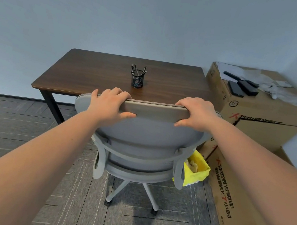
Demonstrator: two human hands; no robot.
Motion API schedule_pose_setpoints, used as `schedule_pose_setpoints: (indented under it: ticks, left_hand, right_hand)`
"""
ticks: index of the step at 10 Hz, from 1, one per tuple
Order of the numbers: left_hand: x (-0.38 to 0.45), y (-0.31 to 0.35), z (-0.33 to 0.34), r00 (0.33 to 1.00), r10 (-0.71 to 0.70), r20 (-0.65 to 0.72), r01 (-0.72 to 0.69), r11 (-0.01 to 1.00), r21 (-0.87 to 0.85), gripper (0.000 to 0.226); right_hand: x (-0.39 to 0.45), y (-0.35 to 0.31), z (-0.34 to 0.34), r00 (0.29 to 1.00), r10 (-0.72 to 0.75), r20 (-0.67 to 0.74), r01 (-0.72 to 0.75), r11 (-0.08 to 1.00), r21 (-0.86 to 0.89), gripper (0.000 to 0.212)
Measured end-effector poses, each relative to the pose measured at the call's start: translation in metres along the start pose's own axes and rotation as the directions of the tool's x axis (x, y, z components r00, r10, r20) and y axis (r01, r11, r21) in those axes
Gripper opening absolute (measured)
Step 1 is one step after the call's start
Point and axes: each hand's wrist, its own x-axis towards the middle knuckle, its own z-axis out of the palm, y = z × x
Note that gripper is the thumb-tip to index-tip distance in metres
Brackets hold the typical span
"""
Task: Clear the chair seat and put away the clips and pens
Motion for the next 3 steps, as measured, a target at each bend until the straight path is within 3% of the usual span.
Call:
schedule_pose_setpoints:
  ticks: [1,3]
  left_hand:
    - [-0.006,0.002,-0.001,1.000,-0.002,0.012,0.002,1.000,-0.007,0.059]
    - [-0.014,0.003,0.000,1.000,0.012,-0.006,-0.012,1.000,-0.001,0.055]
  right_hand:
    - [-0.005,-0.004,0.001,1.000,0.012,0.003,-0.012,1.000,0.003,0.053]
    - [-0.026,-0.002,-0.009,0.998,0.063,0.004,-0.063,0.997,-0.048,0.086]
